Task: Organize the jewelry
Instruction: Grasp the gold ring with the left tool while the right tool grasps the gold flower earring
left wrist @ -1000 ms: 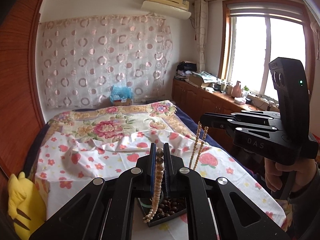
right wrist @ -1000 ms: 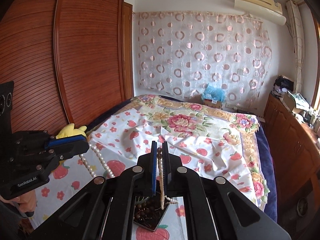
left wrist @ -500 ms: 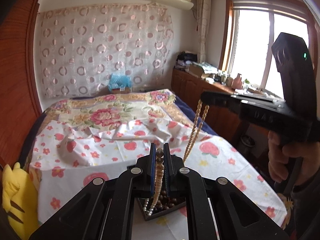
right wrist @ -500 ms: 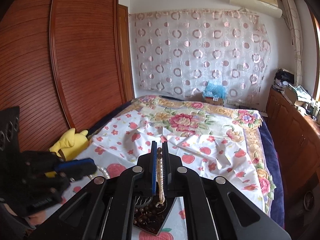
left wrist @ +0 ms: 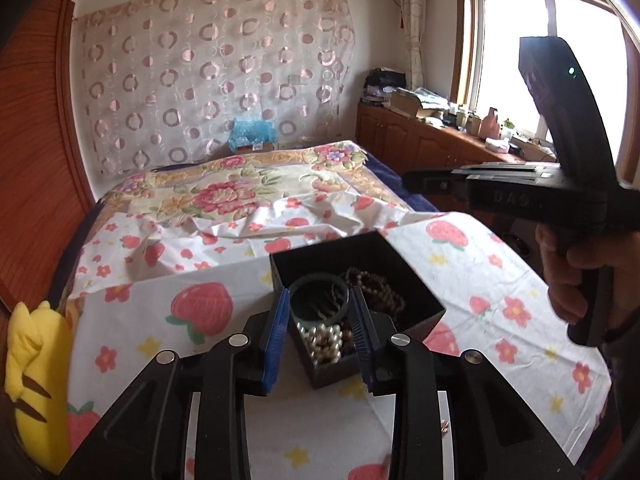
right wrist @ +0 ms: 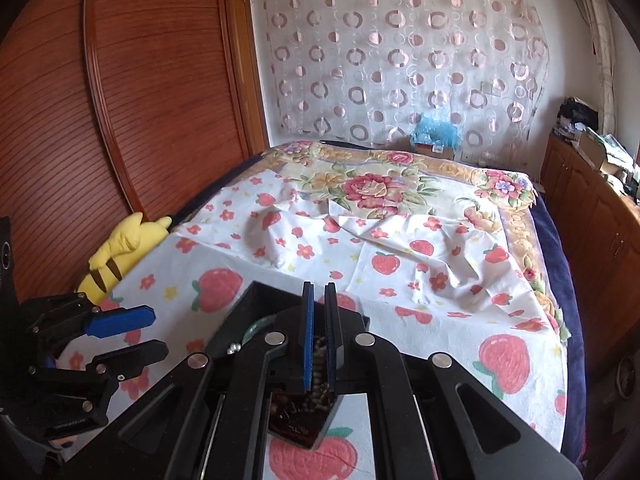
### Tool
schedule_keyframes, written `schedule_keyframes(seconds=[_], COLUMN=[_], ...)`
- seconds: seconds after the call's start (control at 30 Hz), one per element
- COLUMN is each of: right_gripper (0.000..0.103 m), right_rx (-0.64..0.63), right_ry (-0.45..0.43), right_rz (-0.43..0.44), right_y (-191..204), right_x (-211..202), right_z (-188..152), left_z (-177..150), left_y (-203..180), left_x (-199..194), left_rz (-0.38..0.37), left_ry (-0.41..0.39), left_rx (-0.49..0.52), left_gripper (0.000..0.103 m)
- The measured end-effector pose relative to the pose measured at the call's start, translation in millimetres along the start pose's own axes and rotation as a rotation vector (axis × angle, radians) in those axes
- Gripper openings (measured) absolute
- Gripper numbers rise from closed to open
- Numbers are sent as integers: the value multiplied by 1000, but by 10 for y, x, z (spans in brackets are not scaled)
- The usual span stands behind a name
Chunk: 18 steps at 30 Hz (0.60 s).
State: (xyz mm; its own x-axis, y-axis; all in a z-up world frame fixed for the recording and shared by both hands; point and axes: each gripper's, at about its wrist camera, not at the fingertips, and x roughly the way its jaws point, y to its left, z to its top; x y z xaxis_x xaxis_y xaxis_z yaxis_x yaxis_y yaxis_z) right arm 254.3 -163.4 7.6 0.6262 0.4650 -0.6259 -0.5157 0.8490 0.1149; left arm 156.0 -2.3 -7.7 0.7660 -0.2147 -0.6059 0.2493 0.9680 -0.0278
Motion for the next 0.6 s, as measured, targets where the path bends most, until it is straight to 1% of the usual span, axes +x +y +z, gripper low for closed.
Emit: schedule_keyframes(seconds=[0.03,0.07,0.1,0.13,0.23,0.3,0.33,0.37,0.4,0.43,0.47,0.53,0.6], right_gripper=[7,7,7,7,7,7,7,11,15,23,25,25,25], right_rx=[-6,-12,-17,-20,-47,-65,-74,-77,-79,-85,-92,-121,-134], right_ry=[-4,-5,-6,-6,2,13,20,25,29,39,47,70,95], right_rz=[-1,-3,-2,1,10,17,22,26,33,38,40,43,56], right_y=[13,12,20,7,80,137,169,187,205,236,269,354,400], right_x=[-32,-61,-101,-138,-227,-267,-287,-307,-321,-331,-333,-328,-309], right_z=[-58,-103,-177,-214,-469,-625,-709,-787,-854,-942,-992,-1131,-1244], left_z=[-52,-96,-151,-175,-296,-375,-397,-422,-452,-493,-502,-576,-640], left_y=[7,4,6,1,-19,-38,-46,-58,-71,-85,-87,-97,-109], left_x=[-5,-8,-23,-29,-55,-77,-79,-79,-78,-75,-63,-42,-20], left_rz=[7,17,26,30,36,34,33,31,29,28,27,18,20], left_ry=[8,13,14,16,37,46,51,56,61,69,75,91,106], left_rx=[4,7,11,13,17,17,18,20,22,23,22,18,22], left_gripper=[33,41,45,47,53,61,63,65,66,66,66,66,70])
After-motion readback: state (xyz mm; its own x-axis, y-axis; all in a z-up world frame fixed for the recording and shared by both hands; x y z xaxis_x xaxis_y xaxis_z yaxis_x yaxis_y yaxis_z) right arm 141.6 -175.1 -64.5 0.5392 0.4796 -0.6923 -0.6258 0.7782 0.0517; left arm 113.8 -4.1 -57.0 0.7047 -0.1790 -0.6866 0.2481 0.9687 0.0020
